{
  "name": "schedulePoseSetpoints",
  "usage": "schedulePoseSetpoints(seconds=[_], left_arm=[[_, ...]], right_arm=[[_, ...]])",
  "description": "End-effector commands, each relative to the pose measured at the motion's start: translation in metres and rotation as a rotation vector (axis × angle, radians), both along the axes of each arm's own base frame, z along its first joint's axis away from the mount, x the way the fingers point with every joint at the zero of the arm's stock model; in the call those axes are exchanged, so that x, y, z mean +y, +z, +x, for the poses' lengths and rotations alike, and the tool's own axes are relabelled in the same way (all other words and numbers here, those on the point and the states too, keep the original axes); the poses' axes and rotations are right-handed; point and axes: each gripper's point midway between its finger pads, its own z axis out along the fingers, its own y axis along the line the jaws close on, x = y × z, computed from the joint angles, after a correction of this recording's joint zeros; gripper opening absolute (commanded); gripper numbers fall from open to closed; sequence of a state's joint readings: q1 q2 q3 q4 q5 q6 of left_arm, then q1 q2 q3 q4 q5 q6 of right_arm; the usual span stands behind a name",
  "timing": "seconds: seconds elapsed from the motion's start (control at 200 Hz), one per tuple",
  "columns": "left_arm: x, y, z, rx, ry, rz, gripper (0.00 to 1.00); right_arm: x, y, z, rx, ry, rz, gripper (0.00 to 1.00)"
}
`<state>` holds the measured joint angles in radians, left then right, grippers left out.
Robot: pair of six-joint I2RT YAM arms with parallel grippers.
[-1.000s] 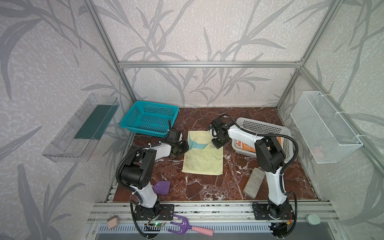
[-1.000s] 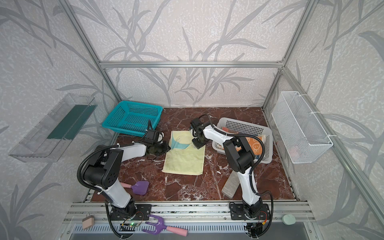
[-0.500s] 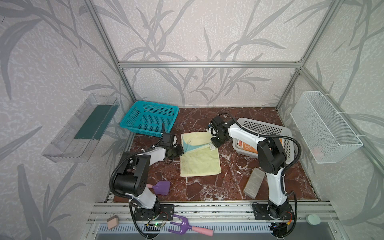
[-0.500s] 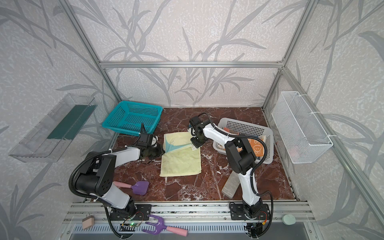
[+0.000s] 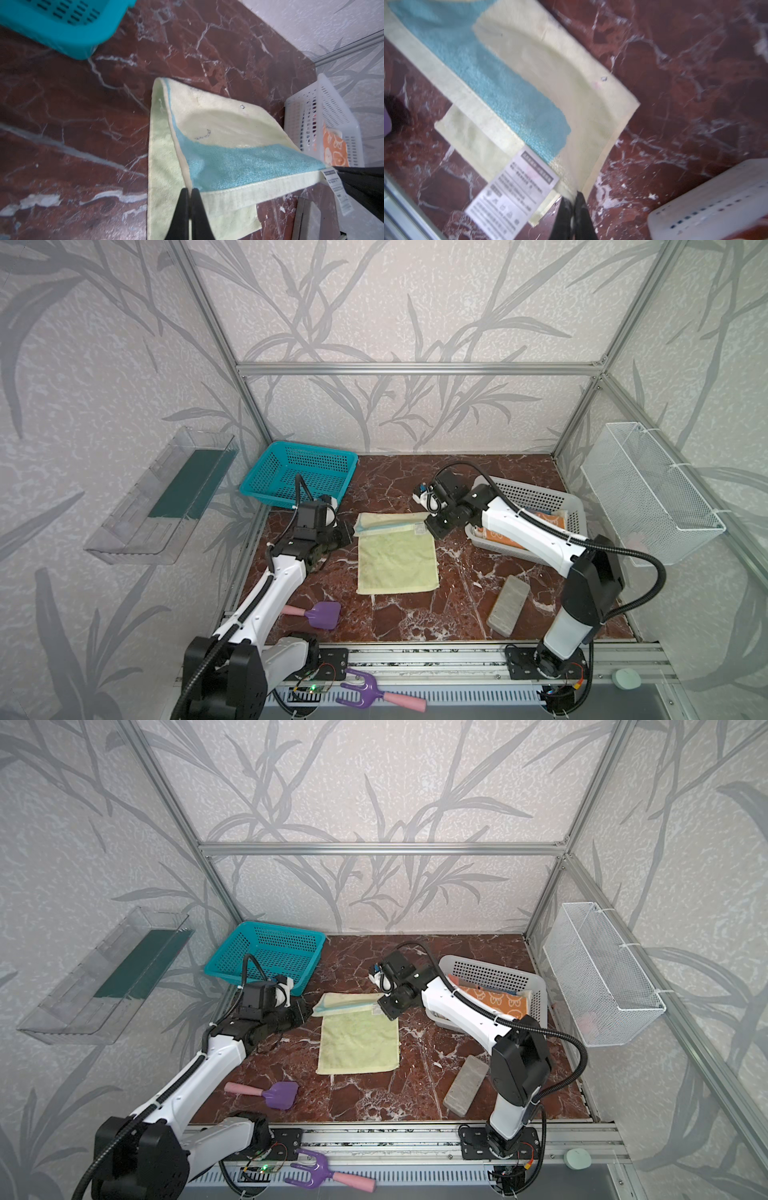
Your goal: Fold and stack the towels
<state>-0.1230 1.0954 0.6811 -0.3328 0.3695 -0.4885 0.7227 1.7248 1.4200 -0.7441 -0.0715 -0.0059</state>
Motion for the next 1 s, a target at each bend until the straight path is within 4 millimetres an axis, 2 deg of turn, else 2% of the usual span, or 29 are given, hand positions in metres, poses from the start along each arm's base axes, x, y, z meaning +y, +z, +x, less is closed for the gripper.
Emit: schedulePoseSetpoints(seconds=[0.0, 0.115, 0.2, 0.26, 0.385, 0.515, 0.56, 0.57, 0.6, 0.7, 0.81, 0.89, 0.995], left_arm=[[0.004, -0.069, -0.055, 0.233, 0.025, -0.01, 0.0], [0.004, -0.102, -0.075, 0.303, 0.054, -0.043, 0.0], [0.003, -0.111, -0.082, 0.337, 0.059, -0.05, 0.0], [0.004, -0.11, -0.083, 0.337, 0.064, -0.051, 0.0], [0.005, -0.094, -0.077, 0.302, 0.072, -0.049, 0.0], [0.005, -0.069, -0.072, 0.262, 0.079, -0.048, 0.0], [0.006, -0.059, -0.072, 0.251, 0.082, -0.045, 0.0], [0.006, -0.058, -0.073, 0.252, 0.082, -0.043, 0.0], [0.006, -0.053, -0.074, 0.249, 0.086, -0.037, 0.0], [0.012, -0.054, -0.083, 0.28, 0.132, 0.029, 0.0], [0.007, -0.07, -0.095, 0.39, 0.137, 0.027, 0.0], [0.002, -0.087, -0.107, 0.469, 0.126, 0.037, 0.0], [-0.004, -0.113, -0.119, 0.527, 0.124, 0.039, 0.0]], right_arm=[[-0.021, -0.065, -0.029, 0.144, -0.066, -0.08, 0.0], [-0.03, -0.096, -0.046, 0.204, -0.082, -0.108, 0.0], [-0.029, -0.101, -0.054, 0.213, -0.068, -0.131, 0.0], [-0.029, -0.102, -0.056, 0.21, -0.062, -0.142, 0.0], [-0.03, -0.089, -0.052, 0.18, -0.056, -0.146, 0.0], [-0.03, -0.063, -0.047, 0.144, -0.048, -0.144, 0.0], [-0.031, -0.057, -0.049, 0.147, -0.045, -0.149, 0.0], [-0.03, -0.048, -0.049, 0.131, -0.044, -0.135, 0.0], [-0.03, -0.04, -0.051, 0.119, -0.04, -0.127, 0.0], [-0.032, -0.028, -0.064, 0.086, -0.025, -0.142, 0.0], [-0.03, -0.049, -0.088, 0.138, -0.025, -0.136, 0.0], [-0.029, -0.077, -0.104, 0.204, -0.029, -0.137, 0.0], [-0.031, -0.11, -0.114, 0.247, -0.018, -0.179, 0.0]])
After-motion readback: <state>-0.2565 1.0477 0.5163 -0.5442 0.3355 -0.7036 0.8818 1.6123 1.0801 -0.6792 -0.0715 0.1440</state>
